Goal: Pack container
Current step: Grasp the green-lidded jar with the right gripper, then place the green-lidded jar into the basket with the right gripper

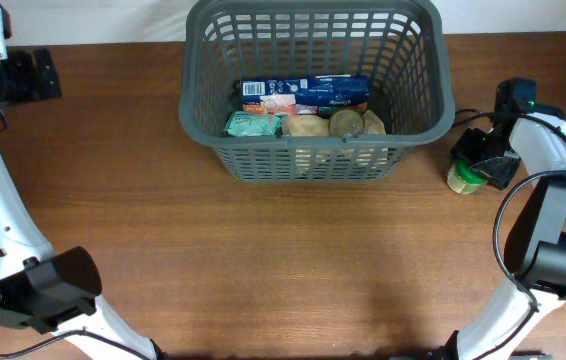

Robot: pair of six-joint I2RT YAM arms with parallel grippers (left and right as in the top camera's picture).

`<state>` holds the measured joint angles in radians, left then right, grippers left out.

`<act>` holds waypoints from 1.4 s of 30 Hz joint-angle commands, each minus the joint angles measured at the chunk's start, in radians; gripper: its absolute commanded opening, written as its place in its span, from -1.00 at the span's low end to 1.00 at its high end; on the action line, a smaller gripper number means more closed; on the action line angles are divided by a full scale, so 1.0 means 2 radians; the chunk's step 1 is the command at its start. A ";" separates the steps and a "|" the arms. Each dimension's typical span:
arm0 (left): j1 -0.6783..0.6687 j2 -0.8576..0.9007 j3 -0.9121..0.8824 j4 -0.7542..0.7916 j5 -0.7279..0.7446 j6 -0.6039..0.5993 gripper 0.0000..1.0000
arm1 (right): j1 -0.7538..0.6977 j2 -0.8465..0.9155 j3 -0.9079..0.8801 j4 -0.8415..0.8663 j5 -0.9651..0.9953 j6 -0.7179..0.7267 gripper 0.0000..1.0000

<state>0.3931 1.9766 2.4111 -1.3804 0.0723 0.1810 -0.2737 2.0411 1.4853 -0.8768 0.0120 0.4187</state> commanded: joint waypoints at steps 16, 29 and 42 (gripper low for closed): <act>0.001 0.002 -0.002 0.000 0.005 -0.006 0.98 | 0.001 -0.020 0.045 -0.072 0.014 0.005 -0.22; 0.001 0.002 -0.002 0.000 0.005 -0.006 0.98 | 0.146 -0.113 0.591 -0.293 0.010 -0.078 -0.27; 0.001 0.002 -0.002 0.000 0.005 -0.006 0.98 | 0.339 0.067 0.476 -0.215 0.011 -0.119 -0.32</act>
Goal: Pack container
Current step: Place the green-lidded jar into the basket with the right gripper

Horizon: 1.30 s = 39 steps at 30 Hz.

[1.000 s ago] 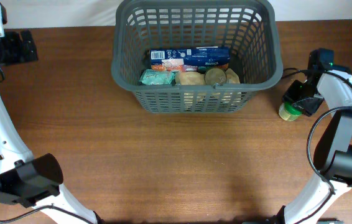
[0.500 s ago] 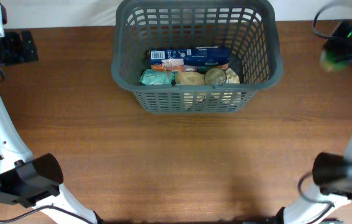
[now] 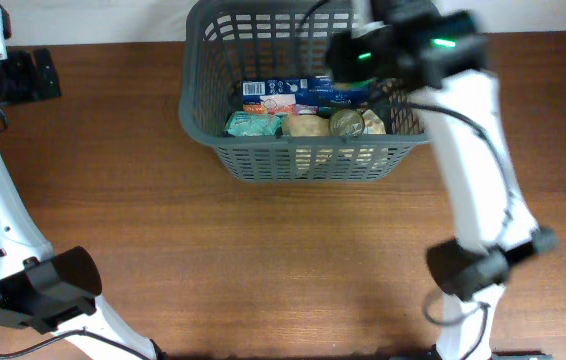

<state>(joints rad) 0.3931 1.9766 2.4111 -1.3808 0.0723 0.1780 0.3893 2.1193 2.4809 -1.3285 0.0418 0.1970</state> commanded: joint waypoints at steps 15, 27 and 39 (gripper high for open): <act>0.001 0.002 -0.002 0.000 0.005 -0.004 0.98 | 0.006 0.023 0.083 -0.047 0.039 -0.013 0.98; 0.001 0.002 -0.002 0.000 0.005 -0.004 0.99 | 0.012 -0.178 0.209 -0.108 0.090 -0.018 0.97; 0.001 0.002 -0.002 0.000 0.005 -0.004 0.98 | 0.011 -0.293 0.208 -0.134 0.284 -0.149 0.97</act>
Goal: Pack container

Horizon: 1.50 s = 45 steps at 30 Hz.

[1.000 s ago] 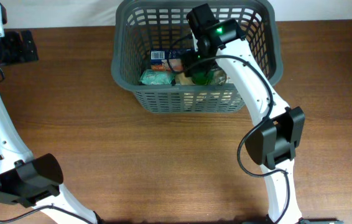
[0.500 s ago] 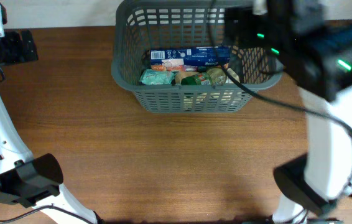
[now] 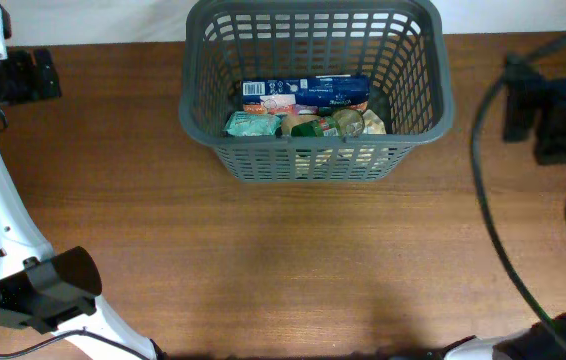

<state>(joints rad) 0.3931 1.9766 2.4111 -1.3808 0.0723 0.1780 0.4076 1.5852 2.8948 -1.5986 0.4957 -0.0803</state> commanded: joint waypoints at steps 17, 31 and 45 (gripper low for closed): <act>0.001 0.002 -0.002 0.000 0.005 -0.004 0.98 | -0.166 -0.419 -0.557 0.321 -0.172 0.010 0.98; 0.001 0.002 -0.002 0.000 0.005 -0.004 0.99 | -0.259 -0.615 -1.126 0.467 -0.264 0.044 0.98; 0.001 0.002 -0.002 0.000 0.005 -0.004 0.98 | -0.220 -0.791 -1.345 0.515 -0.265 0.044 0.98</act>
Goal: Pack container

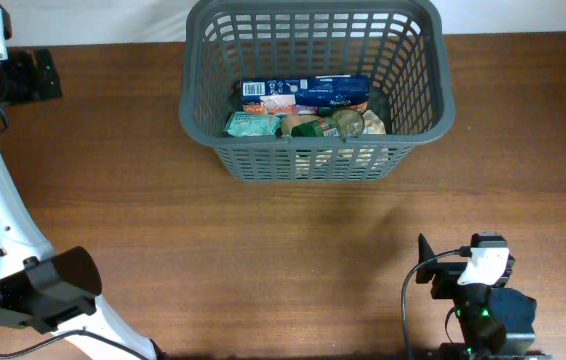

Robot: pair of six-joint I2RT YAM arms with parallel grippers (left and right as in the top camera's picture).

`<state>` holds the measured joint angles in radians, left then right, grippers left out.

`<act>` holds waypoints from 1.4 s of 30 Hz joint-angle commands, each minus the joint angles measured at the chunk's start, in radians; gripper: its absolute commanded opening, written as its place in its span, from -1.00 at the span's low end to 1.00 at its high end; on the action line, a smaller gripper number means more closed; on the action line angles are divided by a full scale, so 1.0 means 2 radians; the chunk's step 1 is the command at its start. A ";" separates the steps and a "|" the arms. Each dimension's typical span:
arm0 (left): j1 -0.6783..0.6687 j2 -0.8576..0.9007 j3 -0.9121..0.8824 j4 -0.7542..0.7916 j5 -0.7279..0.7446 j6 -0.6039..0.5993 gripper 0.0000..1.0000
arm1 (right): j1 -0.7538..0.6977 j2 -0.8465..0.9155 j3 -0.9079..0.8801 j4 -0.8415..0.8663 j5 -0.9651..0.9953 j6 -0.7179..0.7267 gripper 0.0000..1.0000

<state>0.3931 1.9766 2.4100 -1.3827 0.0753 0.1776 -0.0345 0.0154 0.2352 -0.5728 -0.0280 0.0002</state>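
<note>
The grey plastic basket (418,75) stands at the back middle of the table. Inside it lie a blue packet (308,92), a teal pouch (251,123), a green-lidded jar (315,127) on its side and a round tin (348,123). My right arm is folded down at the table's front right, and its gripper (433,276) points left, far from the basket; its jaws do not show clearly. The left gripper (31,75) rests at the far left back corner, away from everything, and its state is unclear.
The brown wooden table (263,250) runs across the whole view. The left arm's white links and black base (48,285) occupy the left edge. A white wall strip lies behind the basket.
My right arm was at the right edge beside the basket; now it sits folded at the front right. The basket's contents are unchanged. The left arm has not moved.
My right gripper was at a green-lidded jar on the table right of the basket. Then the right arm reached over the basket. After that the jar lay inside among the other items and the arm was off to the right. Now it is folded at the front.
</note>
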 commanded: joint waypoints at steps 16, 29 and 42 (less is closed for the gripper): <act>0.001 0.002 -0.002 0.001 0.004 -0.004 0.98 | -0.001 -0.006 -0.042 0.003 -0.003 0.004 0.98; -0.123 -0.336 -0.328 0.009 0.004 -0.004 0.98 | -0.001 -0.006 -0.042 0.003 -0.003 0.004 0.98; -0.197 -0.793 -0.937 0.692 0.052 -0.002 0.98 | -0.001 -0.006 -0.042 0.003 -0.003 0.004 0.98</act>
<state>0.0067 0.5198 0.7128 -0.1440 0.1764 0.1749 -0.0357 0.0113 0.1570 -0.5667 -0.0284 0.0006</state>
